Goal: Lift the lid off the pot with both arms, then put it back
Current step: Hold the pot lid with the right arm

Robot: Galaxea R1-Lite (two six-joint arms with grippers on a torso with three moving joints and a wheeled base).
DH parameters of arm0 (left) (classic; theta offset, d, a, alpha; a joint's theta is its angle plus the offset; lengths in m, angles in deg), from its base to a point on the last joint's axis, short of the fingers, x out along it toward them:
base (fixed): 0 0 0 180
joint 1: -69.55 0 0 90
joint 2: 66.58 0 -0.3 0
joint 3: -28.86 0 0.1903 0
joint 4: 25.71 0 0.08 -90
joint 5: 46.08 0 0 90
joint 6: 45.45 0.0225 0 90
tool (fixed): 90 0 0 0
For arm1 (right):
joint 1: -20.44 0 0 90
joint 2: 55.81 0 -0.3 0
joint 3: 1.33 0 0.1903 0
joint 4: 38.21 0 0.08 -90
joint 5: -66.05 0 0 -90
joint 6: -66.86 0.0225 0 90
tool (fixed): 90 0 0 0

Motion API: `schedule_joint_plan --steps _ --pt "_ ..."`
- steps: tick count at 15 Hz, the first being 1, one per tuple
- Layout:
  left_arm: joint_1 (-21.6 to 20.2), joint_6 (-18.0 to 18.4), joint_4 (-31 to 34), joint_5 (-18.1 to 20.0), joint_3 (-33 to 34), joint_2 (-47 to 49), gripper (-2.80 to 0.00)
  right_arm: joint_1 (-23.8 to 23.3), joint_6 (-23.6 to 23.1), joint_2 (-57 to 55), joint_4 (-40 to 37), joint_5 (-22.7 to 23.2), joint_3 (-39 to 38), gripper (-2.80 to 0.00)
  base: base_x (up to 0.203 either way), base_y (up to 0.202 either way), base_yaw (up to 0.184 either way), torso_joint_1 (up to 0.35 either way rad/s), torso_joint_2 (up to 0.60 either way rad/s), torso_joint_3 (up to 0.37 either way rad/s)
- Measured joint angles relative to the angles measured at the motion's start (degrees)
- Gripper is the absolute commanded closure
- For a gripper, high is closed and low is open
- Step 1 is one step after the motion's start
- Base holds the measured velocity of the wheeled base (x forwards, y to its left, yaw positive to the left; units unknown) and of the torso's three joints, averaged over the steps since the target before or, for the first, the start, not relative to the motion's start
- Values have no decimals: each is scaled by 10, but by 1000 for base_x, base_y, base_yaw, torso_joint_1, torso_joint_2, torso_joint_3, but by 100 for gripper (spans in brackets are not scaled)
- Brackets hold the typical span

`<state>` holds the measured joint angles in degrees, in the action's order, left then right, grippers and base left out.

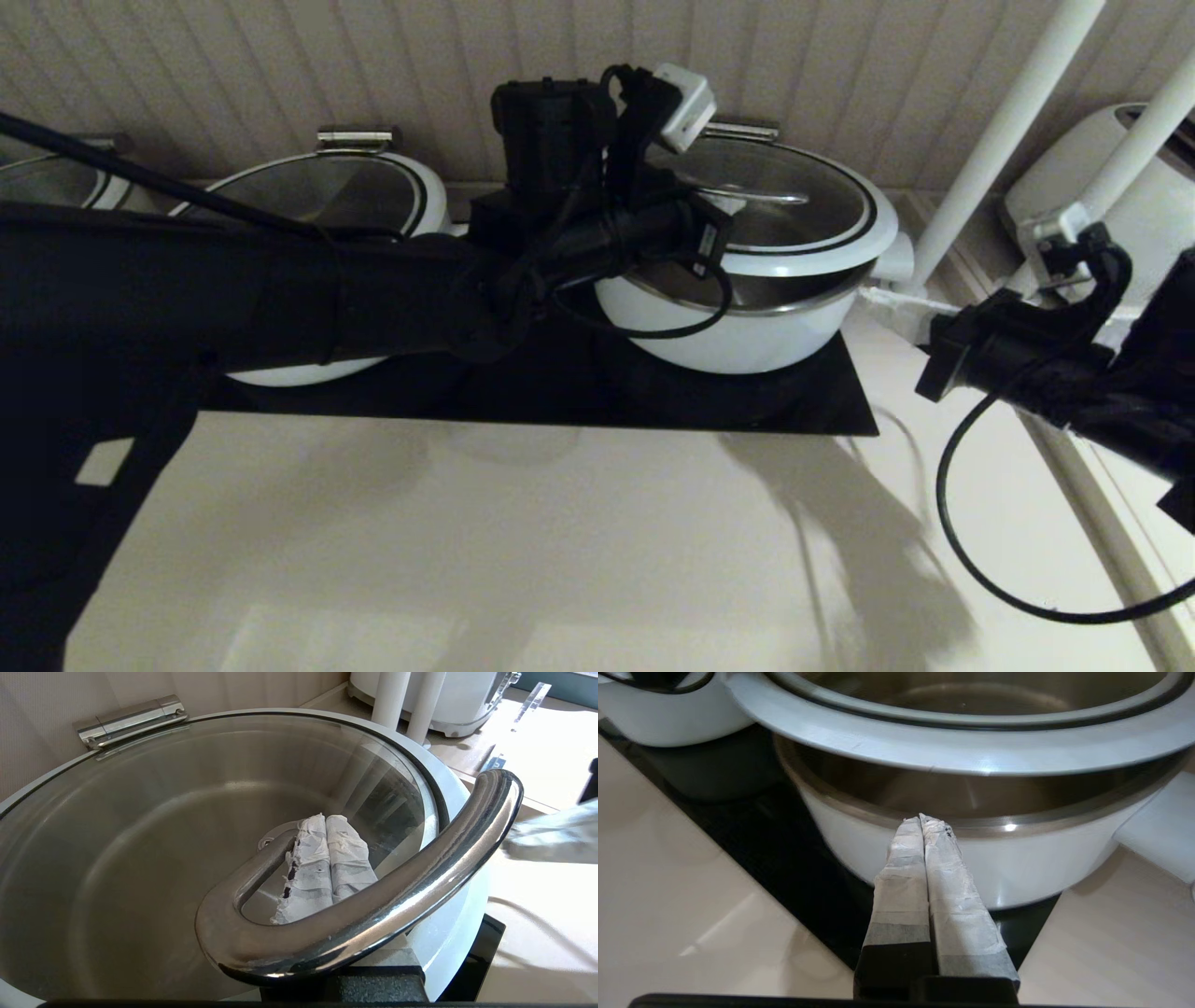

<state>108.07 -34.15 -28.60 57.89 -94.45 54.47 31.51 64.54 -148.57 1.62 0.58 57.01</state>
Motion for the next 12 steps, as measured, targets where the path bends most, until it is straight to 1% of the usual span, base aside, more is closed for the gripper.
schedule_joint_plan --steps 4,8,12 --pt "0 0 0 0 0 0 0 0 1 -36 32 -18 34 0 0 0 0 0 0 0" --pt "0 0 0 0 0 -1 0 -2 1 -51 32 -20 40 0 0 0 0 0 0 0" --pt "0 0 0 0 11 -8 0 -9 1 -58 32 -45 60 0 0 0 0 0 0 0"
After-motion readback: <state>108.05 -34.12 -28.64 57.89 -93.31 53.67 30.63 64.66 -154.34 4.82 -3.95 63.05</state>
